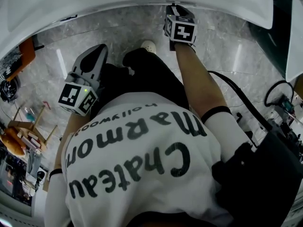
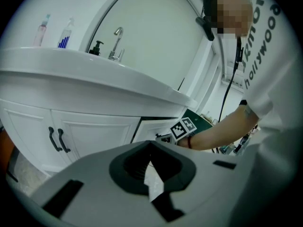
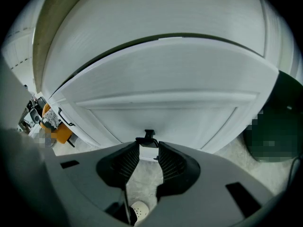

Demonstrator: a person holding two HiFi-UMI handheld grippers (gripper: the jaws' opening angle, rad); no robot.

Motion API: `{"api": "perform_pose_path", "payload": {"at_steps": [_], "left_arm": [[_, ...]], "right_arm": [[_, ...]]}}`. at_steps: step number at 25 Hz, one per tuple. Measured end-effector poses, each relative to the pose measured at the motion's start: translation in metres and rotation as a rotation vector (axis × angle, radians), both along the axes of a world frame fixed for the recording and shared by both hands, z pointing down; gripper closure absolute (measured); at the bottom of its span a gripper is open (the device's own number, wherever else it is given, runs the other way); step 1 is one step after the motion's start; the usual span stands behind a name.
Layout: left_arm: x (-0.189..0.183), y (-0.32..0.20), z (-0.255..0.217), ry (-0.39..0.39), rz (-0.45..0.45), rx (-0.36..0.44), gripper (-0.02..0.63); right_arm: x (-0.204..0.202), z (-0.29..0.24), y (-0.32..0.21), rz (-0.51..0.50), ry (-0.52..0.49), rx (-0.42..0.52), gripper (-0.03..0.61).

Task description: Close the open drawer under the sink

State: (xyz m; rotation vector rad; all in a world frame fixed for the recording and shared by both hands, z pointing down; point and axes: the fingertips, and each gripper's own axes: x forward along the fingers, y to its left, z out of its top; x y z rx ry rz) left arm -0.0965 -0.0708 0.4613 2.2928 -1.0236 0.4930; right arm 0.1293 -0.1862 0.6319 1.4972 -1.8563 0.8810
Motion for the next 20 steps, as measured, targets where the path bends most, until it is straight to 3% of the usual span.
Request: {"api": "perform_pose_path", "payload": {"at_steps": [12,20], "left_arm": [[-0.005,-0.005,0.008,0.013,0.000,0.015,0.605],[-0.005,-0.017,0.007,0.016,-0.007,0.069,0.606]], "right_arm": [[0.002,-0.003,-0.010,0.021,0.001,0.027,0.445],[0.002,-0.002,-0.012,-0.017,0.017,0.039,0.445]]}}
